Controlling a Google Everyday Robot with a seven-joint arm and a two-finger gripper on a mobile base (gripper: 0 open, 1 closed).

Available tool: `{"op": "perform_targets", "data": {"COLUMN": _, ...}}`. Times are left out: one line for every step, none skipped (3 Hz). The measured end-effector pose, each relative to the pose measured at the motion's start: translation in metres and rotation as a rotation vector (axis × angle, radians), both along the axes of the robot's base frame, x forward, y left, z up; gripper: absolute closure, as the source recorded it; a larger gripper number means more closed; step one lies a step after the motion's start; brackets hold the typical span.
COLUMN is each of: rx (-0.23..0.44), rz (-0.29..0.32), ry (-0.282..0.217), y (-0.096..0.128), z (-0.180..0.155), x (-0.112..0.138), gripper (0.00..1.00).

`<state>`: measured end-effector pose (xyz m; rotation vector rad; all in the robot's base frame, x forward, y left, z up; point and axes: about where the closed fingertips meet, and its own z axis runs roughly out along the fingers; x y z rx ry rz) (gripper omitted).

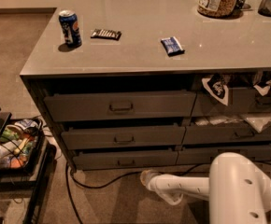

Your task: Close bottom drawer

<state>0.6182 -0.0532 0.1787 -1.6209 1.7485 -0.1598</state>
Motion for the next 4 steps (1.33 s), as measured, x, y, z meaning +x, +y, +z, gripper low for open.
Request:
{"op": "perform_targets", "data": {"rx": -0.002, "rz": -0.075, "ry": -0.077, "y": -0.017, "z": 0.031, "x": -0.026, "gripper": 1.00}}
{"op": "perform_targets", "data": {"rx": -0.033, "rz": -0.153, "ry": -0.149, "y": -0.039, "z": 0.062, "x": -0.047, "gripper": 1.00}}
{"op": "perform_targets", "data": {"rx": -0.050, "rz": -0.195, "ry": -0.196, "y": -0.053, "z": 0.079, "x": -0.060, "gripper": 1.00}}
{"op": "perform_targets", "data": {"rx": -0.052, "rz": -0.200, "ry": -0.198, "y": -0.055, "z": 0.079, "x": -0.061, "gripper": 1.00}}
